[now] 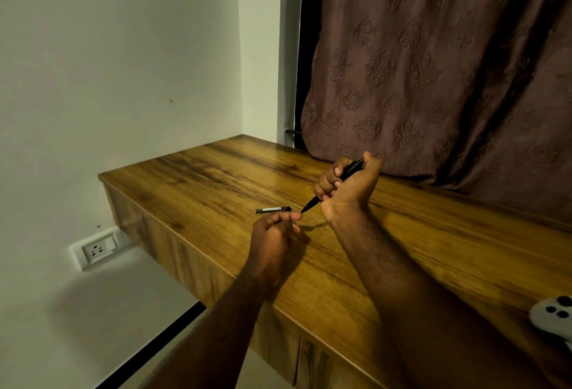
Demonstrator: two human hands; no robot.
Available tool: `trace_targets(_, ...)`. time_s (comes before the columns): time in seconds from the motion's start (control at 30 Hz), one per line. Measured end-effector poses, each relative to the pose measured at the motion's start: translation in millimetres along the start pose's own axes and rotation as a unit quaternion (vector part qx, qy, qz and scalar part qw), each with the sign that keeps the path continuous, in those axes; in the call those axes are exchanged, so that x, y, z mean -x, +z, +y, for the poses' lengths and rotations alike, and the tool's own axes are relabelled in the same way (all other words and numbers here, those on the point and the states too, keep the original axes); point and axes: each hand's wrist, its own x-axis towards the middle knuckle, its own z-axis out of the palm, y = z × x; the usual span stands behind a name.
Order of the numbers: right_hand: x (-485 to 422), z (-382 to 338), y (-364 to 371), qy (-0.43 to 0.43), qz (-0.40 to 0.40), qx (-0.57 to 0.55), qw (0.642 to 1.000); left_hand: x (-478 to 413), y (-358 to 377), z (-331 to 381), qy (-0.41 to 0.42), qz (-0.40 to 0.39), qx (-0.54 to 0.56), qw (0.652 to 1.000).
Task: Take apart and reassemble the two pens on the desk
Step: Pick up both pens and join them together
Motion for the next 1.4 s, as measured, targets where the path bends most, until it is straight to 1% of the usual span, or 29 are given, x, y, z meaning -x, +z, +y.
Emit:
trace_targets(0.47, -3.0, 0.1, -2.5, 0.008, 0.007, -0.005, 1.0, -5.6, -3.4, -6.3, 0.0, 0.007, -0.02, 1.0)
trace_targets(0.6, -1.8, 0.2, -2.5, 0.013, -0.008, -0.01, 1.0, -7.6, -4.1, -7.9, 0.004, 0.01, -0.029, 1.0)
trace_targets(1.07, -2.4, -2.1, -1.4, 0.015, 0.011, -0.007, 1.0, -4.5, -2.5, -3.6, -0.002, -0.002, -0.015, 1.0)
trace_targets(1.4, -1.5, -6.6, 2.4, 0.014, -0.003, -0.003, 1.0, -3.2, -1.6, -2.7, -0.004, -0.001, -0.013, 1.0)
